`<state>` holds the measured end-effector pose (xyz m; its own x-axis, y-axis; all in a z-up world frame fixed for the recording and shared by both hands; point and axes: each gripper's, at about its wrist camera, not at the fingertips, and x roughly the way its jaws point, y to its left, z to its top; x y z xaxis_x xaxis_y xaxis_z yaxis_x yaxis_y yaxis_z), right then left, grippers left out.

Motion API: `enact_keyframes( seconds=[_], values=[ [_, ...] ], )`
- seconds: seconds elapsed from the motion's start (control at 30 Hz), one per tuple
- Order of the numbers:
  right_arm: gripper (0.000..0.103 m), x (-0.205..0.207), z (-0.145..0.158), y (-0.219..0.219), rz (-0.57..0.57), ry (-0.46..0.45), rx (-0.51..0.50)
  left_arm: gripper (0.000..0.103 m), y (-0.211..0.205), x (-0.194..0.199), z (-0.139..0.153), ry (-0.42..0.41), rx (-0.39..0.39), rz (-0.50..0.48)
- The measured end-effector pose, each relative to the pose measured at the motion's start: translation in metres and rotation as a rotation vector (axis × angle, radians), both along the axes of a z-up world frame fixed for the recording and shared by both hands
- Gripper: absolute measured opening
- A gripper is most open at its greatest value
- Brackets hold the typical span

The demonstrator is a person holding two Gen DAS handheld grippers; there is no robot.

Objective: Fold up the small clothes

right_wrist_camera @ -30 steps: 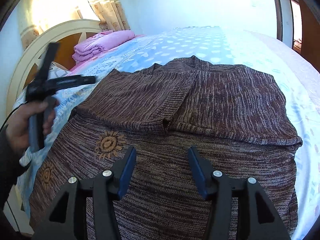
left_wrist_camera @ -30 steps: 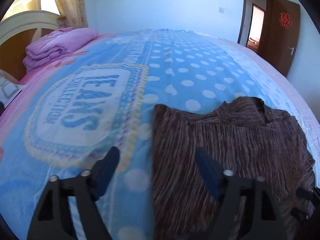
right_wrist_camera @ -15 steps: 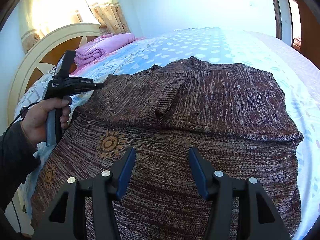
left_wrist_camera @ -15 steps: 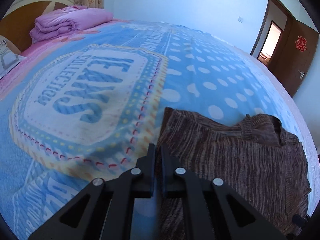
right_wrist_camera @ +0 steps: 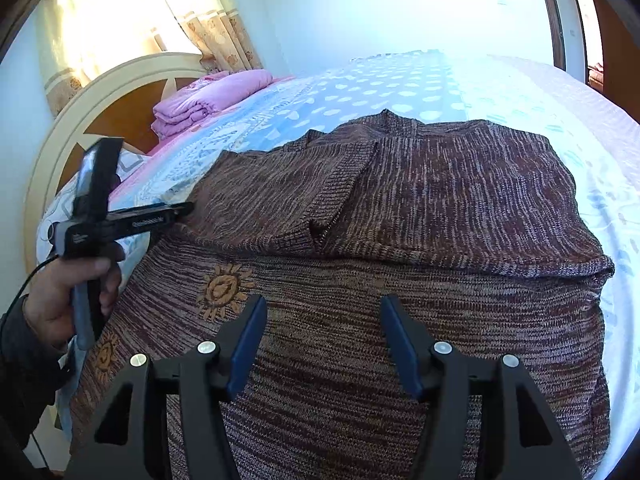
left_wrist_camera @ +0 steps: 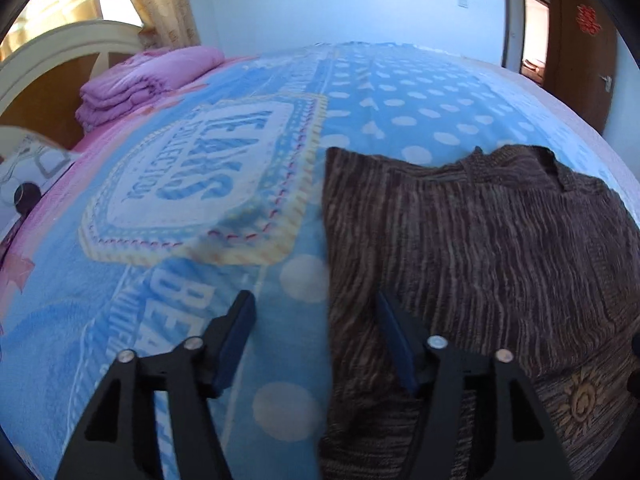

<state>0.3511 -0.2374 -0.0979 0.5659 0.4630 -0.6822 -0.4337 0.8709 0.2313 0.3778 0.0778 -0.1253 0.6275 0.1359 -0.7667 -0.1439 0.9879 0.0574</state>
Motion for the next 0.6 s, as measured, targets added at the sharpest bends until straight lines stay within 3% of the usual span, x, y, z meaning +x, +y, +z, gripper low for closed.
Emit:
enact_keyframes(
  seconds=[0.03, 0.2, 0.3, 0.6],
  values=[
    [0.062, 0.001, 0.000, 0.001, 0.002, 0.006, -0.007, 0.076, 0.005, 0.001, -0.001, 0.007, -0.019, 0.017],
    [0.069, -0.011, 0.012, -0.003, -0.065, -0.018, -0.074, 0.075, 0.017, -0.014, 0.003, 0.017, -0.132, 0.028],
    [0.069, -0.028, 0.015, -0.016, -0.081, -0.003, -0.045, 0.081, 0.012, -0.030, -0.002, 0.018, -0.116, 0.007],
    [0.070, -0.073, 0.005, -0.047, -0.117, -0.032, -0.176, 0.081, 0.008, -0.062, 0.000, -0.004, -0.130, -0.007]
  ],
)
